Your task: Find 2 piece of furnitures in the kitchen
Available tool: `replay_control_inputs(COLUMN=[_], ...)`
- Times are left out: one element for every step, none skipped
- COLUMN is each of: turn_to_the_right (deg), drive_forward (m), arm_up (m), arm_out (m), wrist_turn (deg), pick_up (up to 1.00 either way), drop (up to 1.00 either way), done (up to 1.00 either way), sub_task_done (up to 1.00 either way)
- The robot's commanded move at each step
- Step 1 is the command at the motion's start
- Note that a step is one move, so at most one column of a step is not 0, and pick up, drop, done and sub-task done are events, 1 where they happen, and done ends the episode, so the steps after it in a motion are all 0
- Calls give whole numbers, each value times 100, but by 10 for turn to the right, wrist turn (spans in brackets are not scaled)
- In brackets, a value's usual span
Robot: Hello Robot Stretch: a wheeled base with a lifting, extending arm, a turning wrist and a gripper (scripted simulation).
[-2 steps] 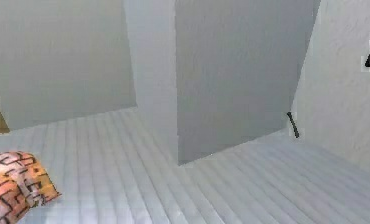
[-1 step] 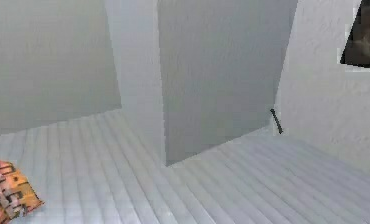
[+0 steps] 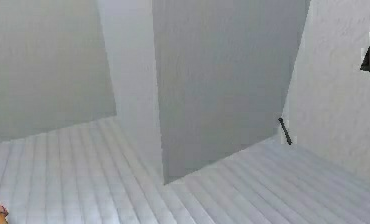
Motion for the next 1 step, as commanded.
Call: replay_control_inputs(turn_to_the_right=[450], drive_forward=[0], arm_up=[0], arm_out=[0], wrist_turn=[0], pick_up=[0], drop=[0], done=[0], sub_task_done=[0])
